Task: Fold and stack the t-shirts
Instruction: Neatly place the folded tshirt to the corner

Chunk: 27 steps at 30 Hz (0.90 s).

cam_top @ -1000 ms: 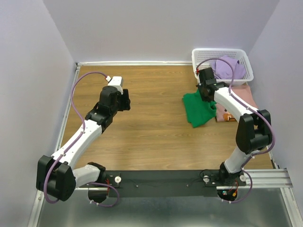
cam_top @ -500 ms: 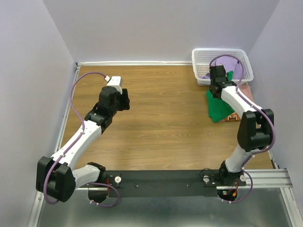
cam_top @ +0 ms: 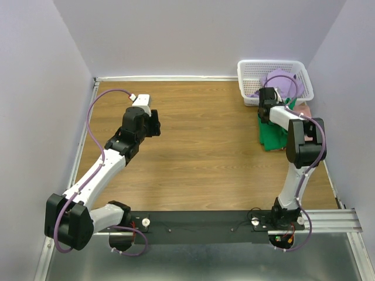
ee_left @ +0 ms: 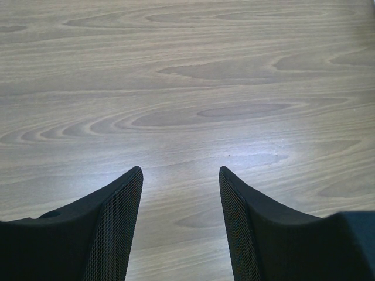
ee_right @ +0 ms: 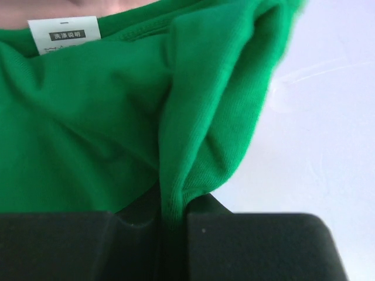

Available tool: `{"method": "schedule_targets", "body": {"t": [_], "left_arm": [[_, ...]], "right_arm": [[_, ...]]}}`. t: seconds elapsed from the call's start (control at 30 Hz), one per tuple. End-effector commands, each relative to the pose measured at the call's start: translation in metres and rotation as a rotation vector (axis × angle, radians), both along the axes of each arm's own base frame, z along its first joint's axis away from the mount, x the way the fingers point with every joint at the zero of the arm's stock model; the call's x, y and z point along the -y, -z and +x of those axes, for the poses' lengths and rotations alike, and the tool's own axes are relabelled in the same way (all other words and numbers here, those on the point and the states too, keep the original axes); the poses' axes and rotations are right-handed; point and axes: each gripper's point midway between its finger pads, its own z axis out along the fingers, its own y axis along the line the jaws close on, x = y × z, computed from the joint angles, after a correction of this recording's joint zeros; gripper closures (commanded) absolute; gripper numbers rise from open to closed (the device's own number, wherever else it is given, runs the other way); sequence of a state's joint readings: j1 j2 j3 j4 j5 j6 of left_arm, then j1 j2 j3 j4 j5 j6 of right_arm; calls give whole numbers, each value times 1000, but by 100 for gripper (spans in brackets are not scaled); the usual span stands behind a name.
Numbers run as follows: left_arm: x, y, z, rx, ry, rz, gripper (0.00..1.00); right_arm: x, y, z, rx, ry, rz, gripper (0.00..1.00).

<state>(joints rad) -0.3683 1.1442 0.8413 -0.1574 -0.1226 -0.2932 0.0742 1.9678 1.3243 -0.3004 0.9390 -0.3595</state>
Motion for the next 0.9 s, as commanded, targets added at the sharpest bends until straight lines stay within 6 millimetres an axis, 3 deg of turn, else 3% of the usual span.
{"method": "schedule_targets", "body": {"t": [0.0, 0.03, 0.1, 0.13, 0.17, 0.4, 0.43, 0.5, 0.6, 0.63, 0.73, 0.77, 0.87], "left_arm": [[-4, -7, 4, 35, -23, -1, 37], [-4, -6, 4, 35, -22, 2, 37], [-5, -7, 4, 38, -22, 4, 38], [-5, -7, 4, 38, -23, 3, 38], [-5, -9, 4, 44, -22, 2, 38], [-7, -10, 4, 50, -33, 3, 38], [-7, -11, 4, 51, -32, 4, 38], [-7, -12, 4, 56, -37, 3, 38], [-11, -18, 3, 72, -54, 1, 38], [-12, -20, 4, 82, -61, 0, 38], [-17, -29, 1, 114, -80, -5, 38], [-19, -35, 0, 133, -88, -11, 38], [-28, -53, -4, 189, -131, -21, 36]], "right_arm": [[15, -4, 4, 46, 98, -95, 79], [16, 0, 5, 43, 107, -105, 74], [18, -5, 3, 58, 132, -127, 53], [19, -8, 3, 70, 137, -127, 12], [20, -14, 2, 90, 146, -126, 0], [40, -55, -15, 213, 231, -131, 0], [40, -71, -18, 257, 235, -125, 0], [39, -84, -24, 308, 241, -108, 0], [37, -123, -38, 442, 247, -65, 0], [37, -145, -49, 512, 244, -43, 0], [31, -172, -66, 637, 214, 39, 0], [29, -196, -81, 725, 202, 71, 0], [21, -221, -103, 850, 160, 163, 0]]}}
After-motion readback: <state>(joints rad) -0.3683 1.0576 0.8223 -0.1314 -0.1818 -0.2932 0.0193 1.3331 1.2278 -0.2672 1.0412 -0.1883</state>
